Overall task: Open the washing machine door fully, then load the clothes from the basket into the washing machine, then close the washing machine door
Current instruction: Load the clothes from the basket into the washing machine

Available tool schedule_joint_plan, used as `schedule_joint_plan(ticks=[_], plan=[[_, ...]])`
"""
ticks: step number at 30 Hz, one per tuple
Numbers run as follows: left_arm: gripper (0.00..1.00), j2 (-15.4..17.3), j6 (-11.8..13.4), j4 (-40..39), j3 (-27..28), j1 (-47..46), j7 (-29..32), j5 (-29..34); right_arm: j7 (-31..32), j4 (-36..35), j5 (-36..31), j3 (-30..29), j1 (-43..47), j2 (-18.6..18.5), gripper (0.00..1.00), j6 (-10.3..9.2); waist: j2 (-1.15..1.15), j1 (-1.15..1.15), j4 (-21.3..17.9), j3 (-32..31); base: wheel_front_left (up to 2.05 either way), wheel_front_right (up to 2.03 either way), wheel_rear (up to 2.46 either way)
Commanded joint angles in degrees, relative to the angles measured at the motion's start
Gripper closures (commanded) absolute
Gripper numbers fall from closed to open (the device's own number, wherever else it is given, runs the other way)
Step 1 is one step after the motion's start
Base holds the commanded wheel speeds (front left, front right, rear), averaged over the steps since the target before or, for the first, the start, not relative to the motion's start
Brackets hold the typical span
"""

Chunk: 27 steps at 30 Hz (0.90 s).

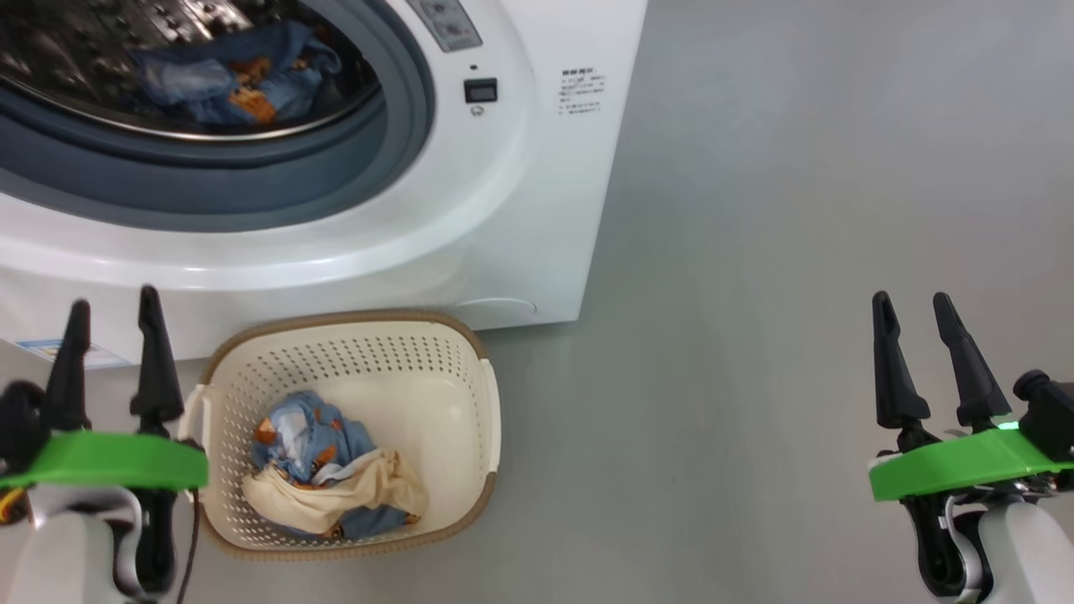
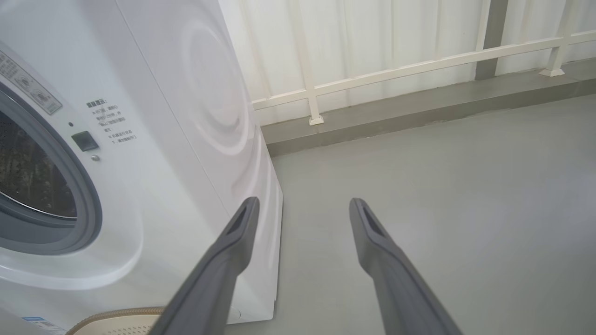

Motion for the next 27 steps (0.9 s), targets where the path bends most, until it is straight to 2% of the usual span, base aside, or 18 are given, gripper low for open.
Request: schedule_joint_plan(ticks=[1,9,27], plan=[[0.00,1.6,0.0,-2.4,2.2,1.8,-0.3,1.3,-0.5,-1.1,-0.1,0.5,1.1,-0.9,0.00,0.32,0.00,0.00,1.5,-2.6,0.00,0.00,0.00],[0.00,-0.3,0.0,-6.1,2.8,8.5,-0.3,2.9,-0.5,-1.2,0.1,-0.5,5.1,-1.9,0.00,0.32,0.00,0.00,3.5,-6.0,0.00,0.00,0.00],[0.00,-1.0,0.0,-13.9,5.4,21.7,-0.3,4.8,-0.5,-1.3,0.7,-1.8,11.5,-1.8,0.00,0.32,0.00,0.00,4.1,-11.1,0.00,0.00,0.00]])
